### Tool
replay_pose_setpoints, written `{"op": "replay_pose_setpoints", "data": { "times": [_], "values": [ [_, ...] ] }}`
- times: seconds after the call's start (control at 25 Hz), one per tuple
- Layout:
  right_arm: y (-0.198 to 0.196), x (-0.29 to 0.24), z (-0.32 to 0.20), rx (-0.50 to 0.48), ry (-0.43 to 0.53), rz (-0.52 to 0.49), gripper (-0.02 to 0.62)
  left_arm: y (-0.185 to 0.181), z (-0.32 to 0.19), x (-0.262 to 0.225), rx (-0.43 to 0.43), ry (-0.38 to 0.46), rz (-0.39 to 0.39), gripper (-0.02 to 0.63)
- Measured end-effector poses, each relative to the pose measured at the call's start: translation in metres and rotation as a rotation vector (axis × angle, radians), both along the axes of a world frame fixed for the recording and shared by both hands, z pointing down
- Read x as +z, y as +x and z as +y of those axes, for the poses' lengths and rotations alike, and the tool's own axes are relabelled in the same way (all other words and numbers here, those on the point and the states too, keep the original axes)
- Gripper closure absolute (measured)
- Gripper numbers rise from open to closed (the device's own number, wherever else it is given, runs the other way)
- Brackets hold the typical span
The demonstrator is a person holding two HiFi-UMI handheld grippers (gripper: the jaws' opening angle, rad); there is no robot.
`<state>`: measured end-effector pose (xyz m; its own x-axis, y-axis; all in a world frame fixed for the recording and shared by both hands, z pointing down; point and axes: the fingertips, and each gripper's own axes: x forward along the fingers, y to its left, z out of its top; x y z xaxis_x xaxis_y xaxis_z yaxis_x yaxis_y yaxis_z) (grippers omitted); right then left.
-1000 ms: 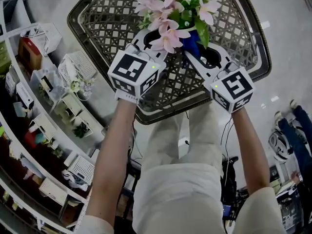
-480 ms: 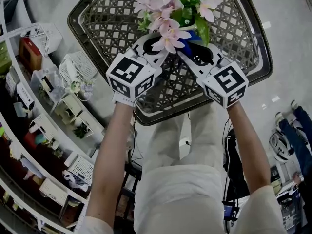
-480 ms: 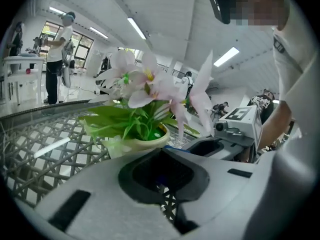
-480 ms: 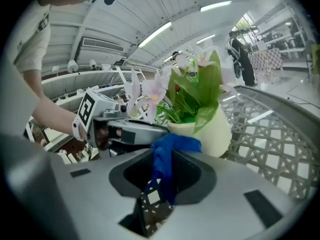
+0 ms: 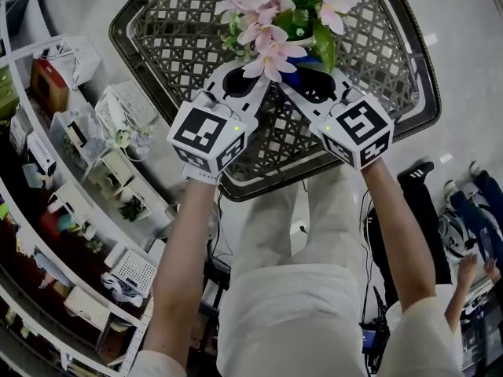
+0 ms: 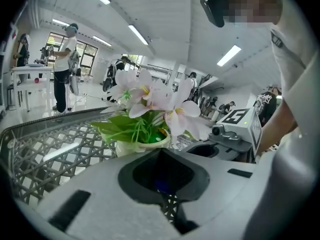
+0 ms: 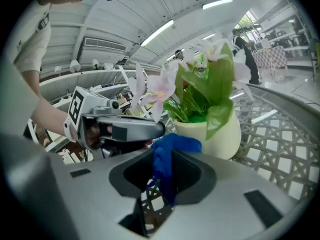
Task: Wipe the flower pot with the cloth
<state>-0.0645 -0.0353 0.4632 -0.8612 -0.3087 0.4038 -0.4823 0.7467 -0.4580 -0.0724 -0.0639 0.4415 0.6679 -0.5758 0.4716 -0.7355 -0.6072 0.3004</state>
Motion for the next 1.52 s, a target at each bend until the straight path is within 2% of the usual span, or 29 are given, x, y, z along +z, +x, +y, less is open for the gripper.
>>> {"op": "replay_pose_setpoints", "data": {
  "times": [0.44,0.64,0.8,1.08,1.28,1.52],
  "values": [
    [-0.029,-0.001,0.003,-0.043,-0.002,-0.018,0.478,-0.026,0.009,-0.017,-0.102,0.027,-0.024,0.584],
    [-0.026,-0.007,0.009,-0.049,0.005,-0.022,0.477,-0.032,0.013,-0.022,-0.126,0.027,-0.010,0.584],
    [-0.009,-0.014,0.012,-0.026,0.011,-0.006,0.479,-0.034,0.016,-0.027,-0.149,0.024,-0.003,0.584],
    [0.038,-0.010,0.008,0.061,0.000,0.028,0.479,-0.023,0.019,-0.025,-0.128,0.010,0.001,0.584],
    [0.076,-0.012,-0.013,0.140,0.024,0.064,0.479,-0.020,0.012,-0.022,-0.124,0.013,-0.015,0.584],
    [0.102,-0.014,-0.048,0.209,0.056,0.085,0.479,-0.019,-0.019,-0.024,-0.120,0.045,-0.037,0.583]
  ]
}}
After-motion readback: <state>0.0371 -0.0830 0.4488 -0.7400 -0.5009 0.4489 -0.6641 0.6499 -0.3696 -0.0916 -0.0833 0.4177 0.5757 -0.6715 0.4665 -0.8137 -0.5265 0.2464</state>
